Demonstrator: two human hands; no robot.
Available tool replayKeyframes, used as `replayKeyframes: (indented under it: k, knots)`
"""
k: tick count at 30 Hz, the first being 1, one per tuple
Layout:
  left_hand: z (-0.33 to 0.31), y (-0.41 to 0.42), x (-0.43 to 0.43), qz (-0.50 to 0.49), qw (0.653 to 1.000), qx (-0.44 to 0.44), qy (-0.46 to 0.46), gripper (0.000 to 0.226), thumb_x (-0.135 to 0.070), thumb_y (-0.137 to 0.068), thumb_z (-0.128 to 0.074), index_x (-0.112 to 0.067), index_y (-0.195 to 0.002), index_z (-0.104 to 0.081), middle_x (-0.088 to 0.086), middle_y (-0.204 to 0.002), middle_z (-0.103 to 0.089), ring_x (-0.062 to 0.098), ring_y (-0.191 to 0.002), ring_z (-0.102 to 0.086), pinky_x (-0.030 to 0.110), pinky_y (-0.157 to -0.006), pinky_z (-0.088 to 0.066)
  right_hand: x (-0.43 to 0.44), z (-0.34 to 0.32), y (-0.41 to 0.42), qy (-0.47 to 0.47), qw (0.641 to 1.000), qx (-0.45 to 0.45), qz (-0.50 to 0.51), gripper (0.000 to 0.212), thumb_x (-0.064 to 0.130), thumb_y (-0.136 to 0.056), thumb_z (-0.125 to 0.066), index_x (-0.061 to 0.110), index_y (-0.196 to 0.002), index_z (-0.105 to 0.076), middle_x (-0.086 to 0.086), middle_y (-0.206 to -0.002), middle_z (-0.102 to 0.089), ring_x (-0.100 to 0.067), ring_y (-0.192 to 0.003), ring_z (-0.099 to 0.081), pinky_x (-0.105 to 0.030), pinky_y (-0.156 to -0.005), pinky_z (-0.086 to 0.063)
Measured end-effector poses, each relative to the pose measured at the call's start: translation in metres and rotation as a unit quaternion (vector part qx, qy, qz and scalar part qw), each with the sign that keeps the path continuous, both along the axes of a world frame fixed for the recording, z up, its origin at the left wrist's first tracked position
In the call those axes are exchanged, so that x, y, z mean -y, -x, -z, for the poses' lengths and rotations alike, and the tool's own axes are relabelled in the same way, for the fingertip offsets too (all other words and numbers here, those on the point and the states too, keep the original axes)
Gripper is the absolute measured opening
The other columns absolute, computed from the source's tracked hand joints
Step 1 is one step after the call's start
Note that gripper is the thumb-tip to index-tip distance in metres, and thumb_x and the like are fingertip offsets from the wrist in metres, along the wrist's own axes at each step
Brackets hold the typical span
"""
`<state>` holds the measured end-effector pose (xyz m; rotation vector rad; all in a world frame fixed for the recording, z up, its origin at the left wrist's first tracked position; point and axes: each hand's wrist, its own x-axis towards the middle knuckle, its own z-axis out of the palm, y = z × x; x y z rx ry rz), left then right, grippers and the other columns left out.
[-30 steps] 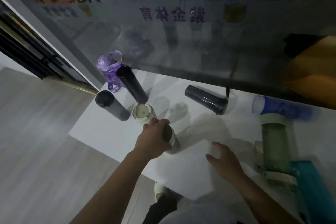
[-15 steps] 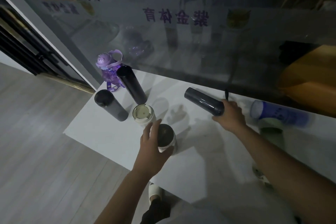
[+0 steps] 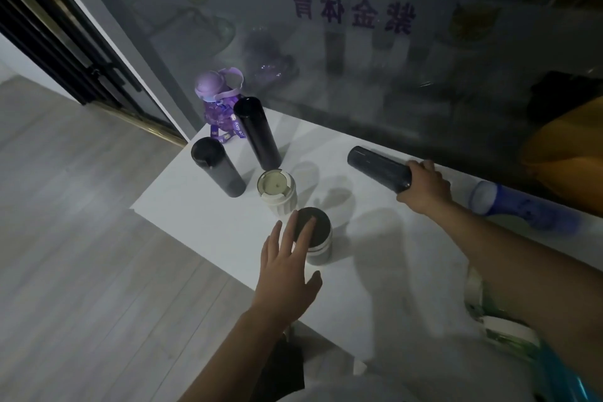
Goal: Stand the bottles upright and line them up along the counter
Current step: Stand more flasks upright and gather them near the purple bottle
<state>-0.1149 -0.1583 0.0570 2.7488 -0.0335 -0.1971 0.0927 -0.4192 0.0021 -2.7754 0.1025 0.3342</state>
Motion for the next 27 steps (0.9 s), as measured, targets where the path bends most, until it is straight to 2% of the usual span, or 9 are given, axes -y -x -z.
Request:
replayKeyframes:
  k: [2,5,9,13,17,21,25,27]
  knots:
    - [0.0,-0.001,0.0,0.0,1.0,0.004,0.007,0.09,-0.037,-0.087,-0.063,-0.041,-0.151,0.0,-0.013,-0.161,0.015,0.028,-0.15,0.006,0.047,-0.122,-0.009,-0.003,-0.021,-0.005,-0.04,0.998,0.047,-0.019,0.075,0.03,-0.064,-0.081,0.021,-0.13,-0.046,-0.012,-0.134,-0.044,-0.041,-0.118,-0.047,-0.051,-0.099,-0.041]
    - [0.001,-0.004,0.001,0.005,1.0,0.005,0.009,0.09,-0.039,-0.086,-0.064,-0.042,-0.15,-0.001,-0.013,-0.161,0.013,0.027,-0.15,0.005,0.049,-0.122,-0.012,-0.012,-0.053,-0.015,-0.027,0.994,0.085,-0.055,0.075,0.032,-0.064,-0.079,0.026,-0.131,-0.048,-0.008,-0.136,-0.046,-0.04,-0.124,-0.039,-0.05,-0.101,-0.039]
    - [-0.002,-0.007,0.004,0.018,0.999,0.027,0.009,0.09,-0.04,-0.084,-0.067,-0.041,-0.149,-0.005,-0.009,-0.163,0.006,0.029,-0.15,0.0,0.049,-0.122,-0.014,-0.026,-0.08,-0.022,-0.074,0.995,0.032,-0.052,0.071,0.026,-0.063,-0.077,0.025,-0.129,-0.052,-0.009,-0.134,-0.045,-0.035,-0.116,-0.049,-0.041,-0.093,-0.048]
    - [-0.006,-0.008,0.007,0.017,0.999,0.028,0.007,0.087,-0.042,-0.084,-0.066,-0.041,-0.149,-0.008,-0.008,-0.163,0.004,0.028,-0.15,0.0,0.049,-0.122,-0.014,-0.037,-0.088,-0.02,-0.109,0.991,0.004,-0.073,0.062,0.023,-0.056,-0.077,0.018,-0.116,-0.06,-0.007,-0.123,-0.056,-0.027,-0.103,-0.057,-0.04,-0.085,-0.054]
    - [-0.006,-0.002,0.011,0.008,0.999,0.042,0.003,0.088,-0.042,-0.082,-0.067,-0.041,-0.148,-0.009,-0.007,-0.163,-0.002,0.029,-0.15,-0.004,0.048,-0.122,-0.012,-0.048,-0.085,-0.014,-0.124,0.989,-0.001,-0.086,0.071,0.025,-0.057,-0.076,0.02,-0.125,-0.058,-0.002,-0.124,-0.058,-0.025,-0.107,-0.058,-0.034,-0.082,-0.052]
    - [-0.006,0.007,0.017,-0.013,0.999,0.048,0.006,0.09,-0.039,-0.083,-0.067,-0.041,-0.149,-0.007,-0.005,-0.163,-0.001,0.03,-0.15,-0.003,0.048,-0.121,-0.009,-0.047,-0.087,-0.011,-0.108,0.989,0.025,-0.096,0.05,0.031,-0.058,-0.077,0.014,-0.103,-0.063,-0.005,-0.108,-0.063,-0.028,-0.095,-0.061,-0.041,-0.081,-0.055]
    - [-0.006,0.017,0.032,-0.025,0.996,0.081,0.018,0.087,-0.038,-0.081,-0.066,-0.039,-0.149,-0.013,-0.002,-0.163,-0.007,0.028,-0.15,-0.004,0.052,-0.12,-0.015,-0.035,-0.09,-0.005,-0.134,0.987,0.036,-0.087,0.07,0.036,-0.063,-0.081,0.012,-0.124,-0.057,-0.008,-0.127,-0.056,-0.028,-0.108,-0.057,-0.04,-0.09,-0.051]
    - [-0.007,0.02,0.044,-0.028,0.994,0.1,0.036,0.084,-0.039,-0.082,-0.066,-0.039,-0.149,-0.015,-0.003,-0.163,-0.01,0.027,-0.15,-0.003,0.054,-0.119,-0.017,-0.024,-0.097,0.003,-0.161,0.983,0.029,-0.086,0.071,0.043,-0.061,-0.079,0.018,-0.123,-0.057,-0.004,-0.125,-0.059,-0.026,-0.107,-0.059,-0.039,-0.089,-0.052]
